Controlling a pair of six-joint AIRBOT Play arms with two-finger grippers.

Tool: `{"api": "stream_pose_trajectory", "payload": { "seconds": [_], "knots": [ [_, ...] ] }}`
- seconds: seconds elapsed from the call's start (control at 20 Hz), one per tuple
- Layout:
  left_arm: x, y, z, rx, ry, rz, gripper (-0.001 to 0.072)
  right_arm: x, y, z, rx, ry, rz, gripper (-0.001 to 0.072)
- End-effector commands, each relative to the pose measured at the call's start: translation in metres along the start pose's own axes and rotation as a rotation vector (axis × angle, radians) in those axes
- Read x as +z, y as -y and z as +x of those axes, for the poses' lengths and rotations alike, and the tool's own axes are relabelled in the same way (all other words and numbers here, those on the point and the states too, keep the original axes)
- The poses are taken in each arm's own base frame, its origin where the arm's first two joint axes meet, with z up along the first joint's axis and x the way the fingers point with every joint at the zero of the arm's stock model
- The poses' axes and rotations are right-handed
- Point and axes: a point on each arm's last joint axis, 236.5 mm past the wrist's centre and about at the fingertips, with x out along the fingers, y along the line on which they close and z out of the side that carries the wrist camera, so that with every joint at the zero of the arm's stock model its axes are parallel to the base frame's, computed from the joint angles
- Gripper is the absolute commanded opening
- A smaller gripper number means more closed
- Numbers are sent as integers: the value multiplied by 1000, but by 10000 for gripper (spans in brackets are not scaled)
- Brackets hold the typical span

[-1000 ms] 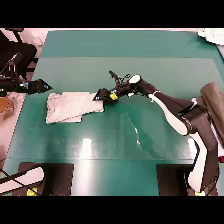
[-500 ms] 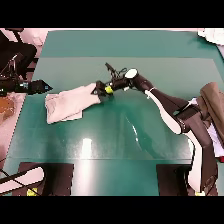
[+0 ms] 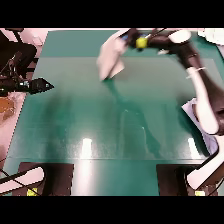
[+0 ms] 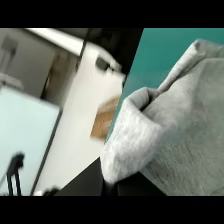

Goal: Fold the shirts.

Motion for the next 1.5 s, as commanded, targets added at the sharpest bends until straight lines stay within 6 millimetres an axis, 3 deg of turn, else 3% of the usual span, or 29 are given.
{"api": "stream_pose_trajectory", "payload": {
  "seconds": [0.0,0.1,0.25,0.4,0.55,0.65,0.75,0.9,1.2,1.45],
  "knots": [
    [0,8,0,-34,1,-15,561,94,3,-112,-64,227,-18,11],
    [-1,11,0,-44,-6,-29,561,131,23,-180,-164,329,-15,11],
    [0,14,-1,-58,-3,-49,561,143,82,-280,-397,372,76,11],
    [1,19,-1,-78,3,-60,561,121,123,-359,-562,320,145,11],
    [3,21,-1,-88,8,-65,561,81,160,-453,-877,285,244,11],
    [2,21,-1,-89,6,-63,561,49,161,-497,-981,261,355,11],
    [2,21,-1,-89,7,-62,561,31,147,-522,-1006,262,397,11],
    [1,22,-1,-91,3,-62,561,25,113,-543,-1039,326,370,11],
    [-1,24,-1,-99,-9,-61,561,9,45,-547,-1083,388,270,11],
    [-4,26,-2,-109,-21,-61,561,-24,39,-562,-1199,341,330,11]
  ]
}}
